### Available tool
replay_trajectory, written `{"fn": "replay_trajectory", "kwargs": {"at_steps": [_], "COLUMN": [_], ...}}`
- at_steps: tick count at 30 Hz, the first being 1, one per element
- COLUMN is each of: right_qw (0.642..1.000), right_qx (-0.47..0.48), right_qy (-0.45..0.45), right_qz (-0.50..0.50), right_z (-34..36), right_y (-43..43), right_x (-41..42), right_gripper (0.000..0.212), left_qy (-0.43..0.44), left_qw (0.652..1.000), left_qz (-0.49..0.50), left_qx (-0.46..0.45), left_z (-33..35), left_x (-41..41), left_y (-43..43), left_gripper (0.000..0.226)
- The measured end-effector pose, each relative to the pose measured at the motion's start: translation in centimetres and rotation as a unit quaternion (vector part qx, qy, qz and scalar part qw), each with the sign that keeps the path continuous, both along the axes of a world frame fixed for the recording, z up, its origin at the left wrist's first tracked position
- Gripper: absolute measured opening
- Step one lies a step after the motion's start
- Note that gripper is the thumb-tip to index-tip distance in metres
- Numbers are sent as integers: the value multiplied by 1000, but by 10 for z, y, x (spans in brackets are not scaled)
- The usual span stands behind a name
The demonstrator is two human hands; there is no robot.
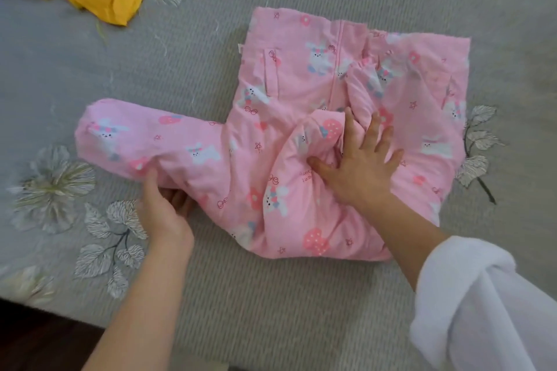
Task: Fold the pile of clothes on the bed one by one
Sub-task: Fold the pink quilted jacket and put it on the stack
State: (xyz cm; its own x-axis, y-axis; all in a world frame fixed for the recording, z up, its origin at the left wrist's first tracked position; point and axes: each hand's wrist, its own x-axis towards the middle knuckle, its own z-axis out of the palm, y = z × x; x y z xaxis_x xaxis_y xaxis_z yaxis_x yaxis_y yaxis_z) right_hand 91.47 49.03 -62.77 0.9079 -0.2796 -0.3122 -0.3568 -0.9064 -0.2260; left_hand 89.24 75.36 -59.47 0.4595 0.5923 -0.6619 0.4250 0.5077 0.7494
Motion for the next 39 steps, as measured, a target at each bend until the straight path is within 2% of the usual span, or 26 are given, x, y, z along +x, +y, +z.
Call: {"fn": "replay_trajectory", "kwargs": {"at_steps": [2,4,6,8,9,11,13,15,17,19,20,22,25,27,31,35,36,39], "right_qw": [1000,1000,1000,1000,1000,999,999,998,984,947,945,972,984,986,989,986,983,968], "right_qx": [-9,-12,-11,-6,-4,2,2,38,180,314,315,214,120,78,27,99,133,181], "right_qy": [2,4,6,11,14,21,33,26,-6,-46,-69,-102,-49,5,23,33,11,-169], "right_qz": [6,11,13,19,22,28,40,52,12,-54,-53,5,119,148,141,133,122,37], "right_z": [-1,0,1,3,4,8,15,27,43,58,63,65,48,32,14,23,29,47], "right_y": [0,0,0,1,1,2,0,-9,-29,-53,-64,-84,-91,-86,-75,-83,-88,-106], "right_x": [0,0,1,2,2,2,5,11,14,5,-3,-19,-43,-52,-49,-41,-41,-49], "right_gripper": [105,104,104,104,104,105,107,109,104,91,82,68,61,59,60,61,57,42], "left_qy": [-5,-16,-39,-94,-135,-199,-224,-237,-244,-209,-182,-149,-131,-111,-87,-59,-73,-172], "left_qw": [997,995,998,983,959,891,829,779,719,638,593,517,456,440,424,418,433,522], "left_qz": [-18,-38,-43,-69,-107,-224,-335,-432,-530,-628,-666,-708,-728,-727,-717,-767,-777,-737], "left_qx": [-69,-89,-24,140,226,341,388,387,377,392,415,458,494,516,547,484,452,394], "left_z": [1,9,19,35,43,52,51,48,39,25,16,2,-15,-24,-31,-25,-20,0], "left_x": [13,27,40,46,46,45,50,59,65,67,66,68,70,67,62,81,83,76], "left_y": [7,12,12,5,-4,-28,-56,-87,-113,-130,-135,-141,-147,-150,-159,-163,-159,-128], "left_gripper": [32,35,40,34,30,30,34,45,60,67,66,62,61,62,63,64,63,61]}}
